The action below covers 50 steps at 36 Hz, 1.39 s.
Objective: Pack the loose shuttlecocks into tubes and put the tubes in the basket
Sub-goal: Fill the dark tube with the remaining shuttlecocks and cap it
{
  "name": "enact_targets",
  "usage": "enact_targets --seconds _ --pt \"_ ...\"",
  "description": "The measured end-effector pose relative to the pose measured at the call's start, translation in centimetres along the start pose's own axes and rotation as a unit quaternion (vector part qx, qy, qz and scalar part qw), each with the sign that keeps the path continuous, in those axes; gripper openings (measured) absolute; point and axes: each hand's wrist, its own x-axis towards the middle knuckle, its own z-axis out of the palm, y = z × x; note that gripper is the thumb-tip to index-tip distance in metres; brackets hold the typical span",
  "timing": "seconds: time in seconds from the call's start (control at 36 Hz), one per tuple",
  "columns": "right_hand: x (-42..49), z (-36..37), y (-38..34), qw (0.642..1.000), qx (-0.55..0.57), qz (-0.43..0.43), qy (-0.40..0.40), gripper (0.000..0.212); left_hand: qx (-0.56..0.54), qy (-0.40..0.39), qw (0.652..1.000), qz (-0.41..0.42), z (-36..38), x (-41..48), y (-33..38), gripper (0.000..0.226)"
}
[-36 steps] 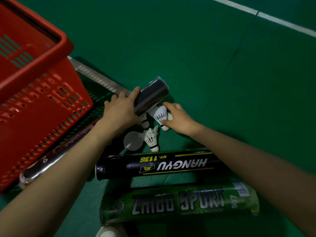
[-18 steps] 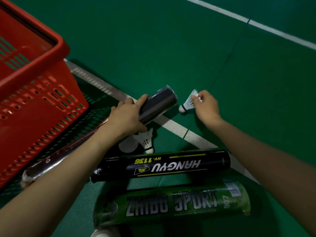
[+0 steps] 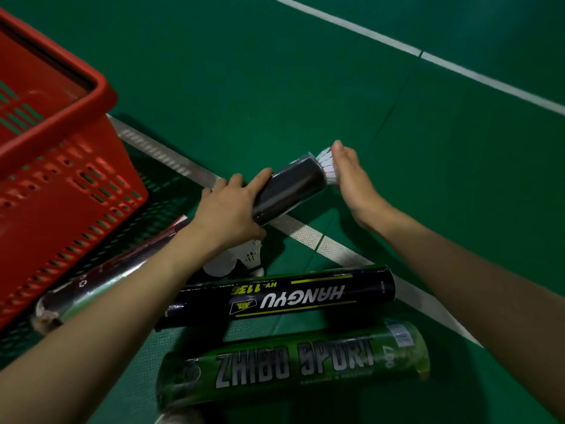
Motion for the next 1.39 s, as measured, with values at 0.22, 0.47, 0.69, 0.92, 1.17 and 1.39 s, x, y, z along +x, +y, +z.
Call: enact_targets --seconds 0.22,0.47,0.69,0.92,1.17,1.39 --pt "0.2 1.8 -0.8 0.990 0.100 0.078 -0.066 0.073 0.034 0.031 0.999 -0.019 -0.7 -0.3 -1.4 0.106" --pt "0.8 3.1 -0.8 0.981 0.122 0.090 -0.123 0.069 0.008 0.020 1.000 -0.010 -0.7 -0.8 -1.8 0.105" --pt "0.4 4.4 -0.4 0.993 0.053 0.071 -0.078 0.049 -0.001 0.004 0.998 -0.058 -0.5 -0.2 -2.7 0.105" --pt "-0.4 4.9 1.8 0.989 -0.071 0.069 -0.110 0.051 0.018 -0.008 0.994 -0.109 -0.5 -0.5 -5.0 0.106" --pt "-2.9 8.2 4.3 0.866 -0.364 -0.126 -0.318 0.048 0.012 -0.014 0.993 -0.115 -0.1 -0.4 -5.2 0.106" --pt "-2.5 7.3 5.3 0.865 -0.410 -0.108 -0.268 0.028 0.020 -0.032 0.995 -0.093 0.5 -0.8 -4.5 0.105"
